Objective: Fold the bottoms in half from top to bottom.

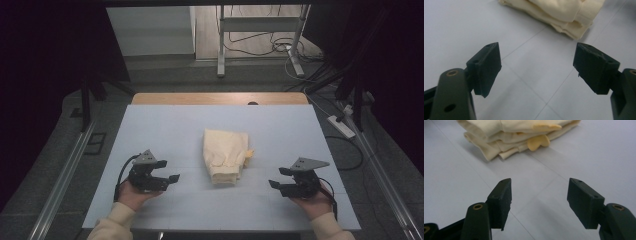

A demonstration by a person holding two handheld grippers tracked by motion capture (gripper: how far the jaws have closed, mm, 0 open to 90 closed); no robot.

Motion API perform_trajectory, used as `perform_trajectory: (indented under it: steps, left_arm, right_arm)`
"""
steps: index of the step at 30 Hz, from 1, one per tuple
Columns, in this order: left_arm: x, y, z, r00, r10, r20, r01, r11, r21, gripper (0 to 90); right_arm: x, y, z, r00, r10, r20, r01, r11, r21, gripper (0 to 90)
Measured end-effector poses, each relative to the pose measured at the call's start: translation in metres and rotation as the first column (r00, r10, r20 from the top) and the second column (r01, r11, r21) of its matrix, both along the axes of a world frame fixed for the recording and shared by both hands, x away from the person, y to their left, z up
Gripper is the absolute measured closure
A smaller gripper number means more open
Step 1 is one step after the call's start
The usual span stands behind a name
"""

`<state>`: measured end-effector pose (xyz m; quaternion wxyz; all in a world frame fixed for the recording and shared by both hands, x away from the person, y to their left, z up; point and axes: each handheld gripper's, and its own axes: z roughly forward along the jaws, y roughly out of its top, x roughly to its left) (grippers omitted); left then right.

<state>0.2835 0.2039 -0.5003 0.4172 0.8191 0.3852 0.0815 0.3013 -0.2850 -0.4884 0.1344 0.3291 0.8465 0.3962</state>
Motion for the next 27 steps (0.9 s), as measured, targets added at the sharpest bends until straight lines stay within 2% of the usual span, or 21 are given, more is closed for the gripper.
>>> perform_trajectory:
  steps: [8,27]
  left_arm:
    - [-0.006,0.011,-0.005,0.9998,0.018,-0.013,-0.018,0.9998,0.006,22.5]
    - [-0.005,0.014,-0.007,0.9997,0.021,-0.013,-0.020,0.9997,0.017,22.4]
  right_arm:
    - [-0.002,-0.024,-0.005,0.9984,-0.053,-0.017,0.053,0.9985,-0.012,36.2]
    - [-0.002,-0.021,-0.005,0.9993,-0.038,-0.005,0.038,0.9987,-0.033,35.6]
